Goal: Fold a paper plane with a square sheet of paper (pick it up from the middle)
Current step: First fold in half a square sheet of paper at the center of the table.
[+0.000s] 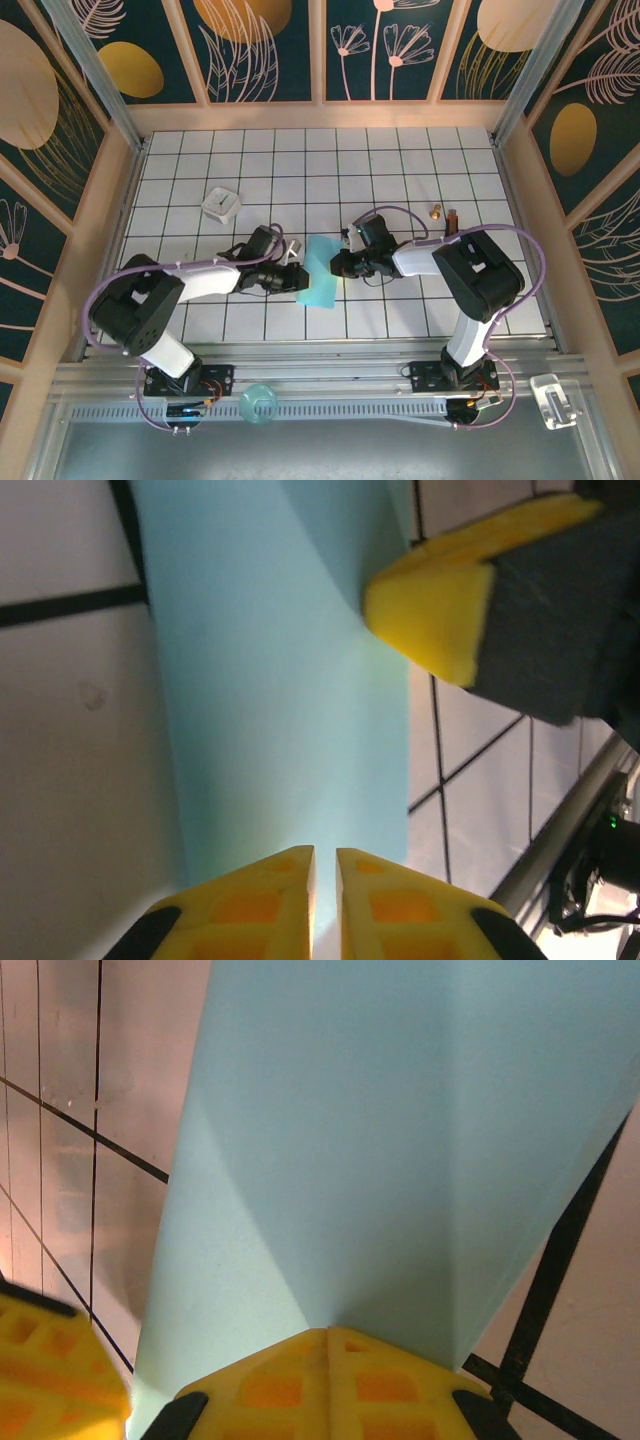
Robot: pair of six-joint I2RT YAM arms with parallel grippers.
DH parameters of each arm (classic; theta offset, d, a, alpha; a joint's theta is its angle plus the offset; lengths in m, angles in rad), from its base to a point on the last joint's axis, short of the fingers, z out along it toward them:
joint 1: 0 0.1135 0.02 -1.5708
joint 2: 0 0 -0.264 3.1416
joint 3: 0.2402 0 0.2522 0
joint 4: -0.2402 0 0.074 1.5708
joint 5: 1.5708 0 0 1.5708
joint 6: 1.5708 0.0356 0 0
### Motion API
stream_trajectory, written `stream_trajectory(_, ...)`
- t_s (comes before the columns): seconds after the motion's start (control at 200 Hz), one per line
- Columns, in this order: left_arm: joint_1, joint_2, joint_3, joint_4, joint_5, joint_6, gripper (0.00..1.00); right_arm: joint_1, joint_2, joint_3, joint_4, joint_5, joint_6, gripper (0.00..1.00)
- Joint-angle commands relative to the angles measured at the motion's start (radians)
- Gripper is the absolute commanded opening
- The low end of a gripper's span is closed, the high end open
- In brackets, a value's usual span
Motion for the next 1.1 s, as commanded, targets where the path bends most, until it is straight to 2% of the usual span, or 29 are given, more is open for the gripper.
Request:
stream_trajectory(0.0,0.029,0.036,0.029,0.006,0.001,0.026,0.14,-0.035,0.075,-0.081,-0.225,0.231,-0.032,0.00)
stream_trajectory(0.21,0.045,0.088,0.022,-0.016,-0.001,0.071,0.12,-0.036,0.075,-0.081,-0.225,0.231,-0.031,0.00)
stream_trajectory(0.721,0.054,0.105,0.013,-0.105,-0.093,0.147,0.10,-0.036,0.069,-0.074,-0.231,0.229,-0.033,0.00)
stream_trajectory(0.951,0.054,0.140,0.001,-0.145,-0.117,0.179,0.05,-0.035,-0.007,-0.002,-0.213,0.152,-0.039,0.08)
stream_trajectory(1.096,0.055,0.166,-0.006,-0.139,-0.096,0.173,0.00,-0.029,-0.055,0.077,-0.160,0.043,-0.035,0.12)
